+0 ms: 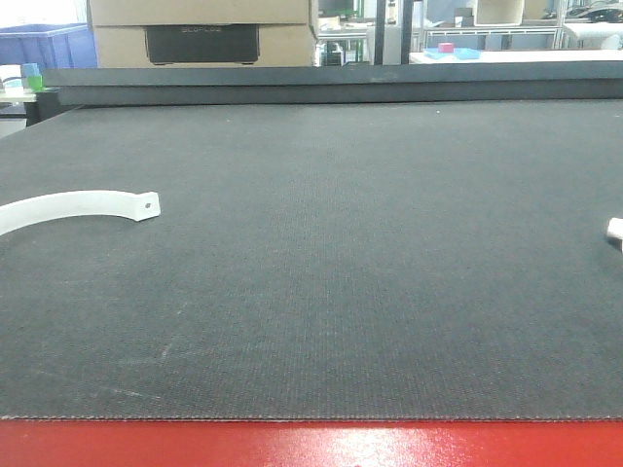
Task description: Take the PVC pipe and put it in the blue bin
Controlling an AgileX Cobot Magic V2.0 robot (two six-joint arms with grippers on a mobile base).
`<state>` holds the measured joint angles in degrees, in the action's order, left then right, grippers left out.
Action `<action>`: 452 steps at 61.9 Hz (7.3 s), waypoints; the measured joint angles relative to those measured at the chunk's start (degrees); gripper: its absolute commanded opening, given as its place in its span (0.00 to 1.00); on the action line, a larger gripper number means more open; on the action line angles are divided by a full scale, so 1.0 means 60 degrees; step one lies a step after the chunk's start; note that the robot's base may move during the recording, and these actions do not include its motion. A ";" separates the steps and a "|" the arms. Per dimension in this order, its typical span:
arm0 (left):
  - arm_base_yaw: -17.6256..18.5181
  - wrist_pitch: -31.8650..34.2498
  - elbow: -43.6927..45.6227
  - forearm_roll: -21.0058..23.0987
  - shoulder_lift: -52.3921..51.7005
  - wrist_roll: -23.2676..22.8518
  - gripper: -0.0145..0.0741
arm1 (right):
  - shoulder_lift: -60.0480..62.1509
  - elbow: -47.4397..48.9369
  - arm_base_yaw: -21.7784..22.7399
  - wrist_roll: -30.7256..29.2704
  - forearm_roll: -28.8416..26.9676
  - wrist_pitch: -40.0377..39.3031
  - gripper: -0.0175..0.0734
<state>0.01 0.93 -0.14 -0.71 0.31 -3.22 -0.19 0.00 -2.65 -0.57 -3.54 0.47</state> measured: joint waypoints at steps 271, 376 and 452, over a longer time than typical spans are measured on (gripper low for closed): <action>0.0000 -0.7720 0.9898 0.1512 1.2358 0.0000 0.04 | -1.6529 1.1922 -0.0719 0.1102 -0.0129 0.9876 0.44; 0.0000 -0.7183 0.9898 0.1512 1.2358 0.0000 0.04 | -1.5696 1.1977 -0.0719 0.1317 -0.0094 0.9954 0.01; -0.0570 -0.9886 1.2744 0.0245 1.6476 0.1267 0.21 | -1.3957 1.1977 -0.0719 0.1291 -0.0094 0.9997 0.01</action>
<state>-3.41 -58.39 76.32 0.76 99.17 4.38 -83.94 71.86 -6.97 7.17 -4.10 60.45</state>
